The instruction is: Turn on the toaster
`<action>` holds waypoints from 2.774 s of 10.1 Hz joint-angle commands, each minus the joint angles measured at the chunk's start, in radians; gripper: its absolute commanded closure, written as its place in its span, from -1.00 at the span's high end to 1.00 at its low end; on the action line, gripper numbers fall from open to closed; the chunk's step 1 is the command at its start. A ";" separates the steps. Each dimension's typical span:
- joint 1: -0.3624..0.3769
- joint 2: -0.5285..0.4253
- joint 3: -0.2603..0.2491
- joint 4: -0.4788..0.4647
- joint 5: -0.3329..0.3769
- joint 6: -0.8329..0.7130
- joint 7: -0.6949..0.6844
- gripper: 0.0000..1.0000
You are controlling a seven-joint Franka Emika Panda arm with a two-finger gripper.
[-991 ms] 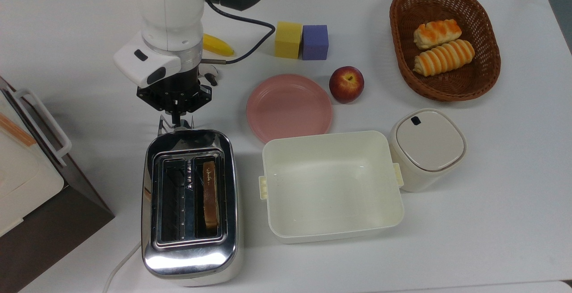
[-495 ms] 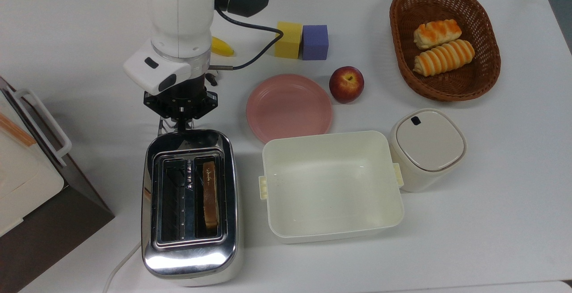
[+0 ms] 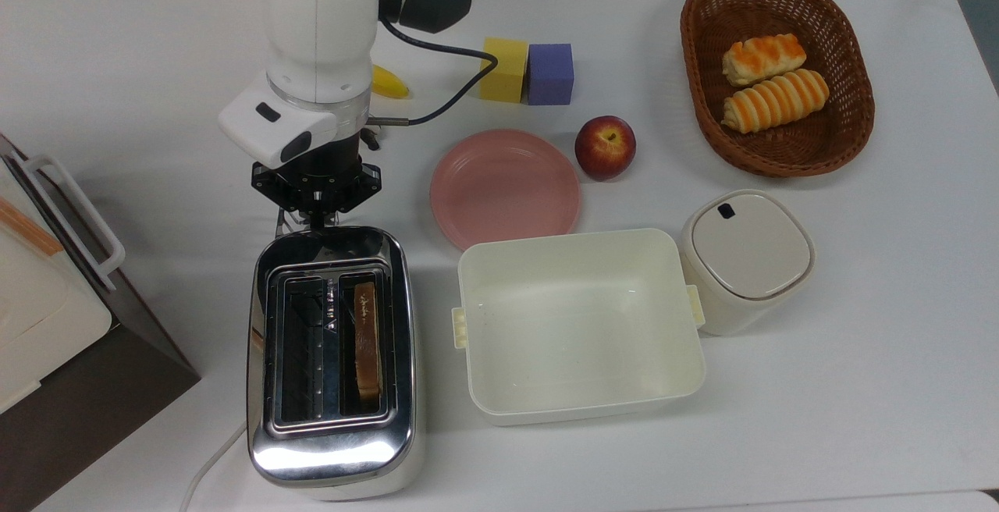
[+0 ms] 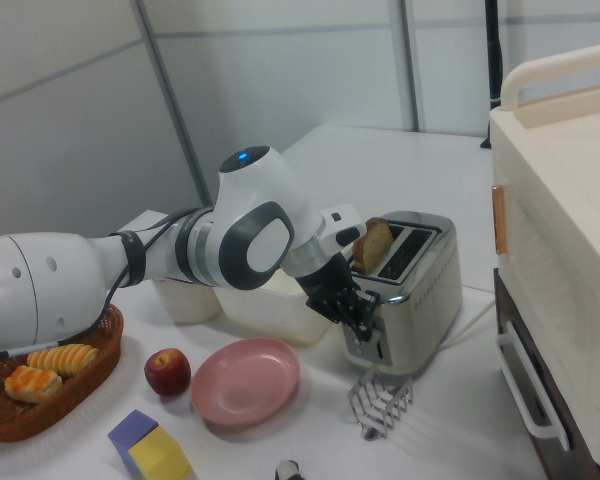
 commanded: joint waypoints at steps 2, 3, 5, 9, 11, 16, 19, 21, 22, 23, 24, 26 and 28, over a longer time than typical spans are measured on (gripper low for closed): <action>-0.019 0.051 0.012 0.002 -0.028 0.058 -0.010 -1.00; -0.019 0.057 0.012 0.001 -0.033 0.058 -0.010 -1.00; -0.022 0.074 0.012 0.001 -0.050 0.059 -0.010 -1.00; -0.027 0.103 0.012 -0.004 -0.063 0.064 -0.009 -1.00; -0.027 0.104 0.012 -0.004 -0.063 0.064 -0.009 -1.00; -0.027 0.091 0.014 -0.007 -0.063 0.062 -0.009 -1.00; -0.025 -0.012 0.014 -0.021 -0.056 0.018 -0.009 -1.00; -0.019 -0.070 0.015 -0.022 -0.054 -0.051 -0.010 -1.00; -0.012 -0.096 0.015 -0.022 -0.051 -0.089 -0.006 -1.00; -0.007 -0.121 0.027 -0.021 -0.050 -0.134 -0.006 -1.00; -0.007 -0.145 0.044 -0.019 -0.047 -0.173 -0.004 -1.00; -0.004 -0.208 0.064 -0.015 -0.043 -0.270 -0.001 -1.00; -0.004 -0.289 0.078 0.019 0.033 -0.447 0.004 -0.31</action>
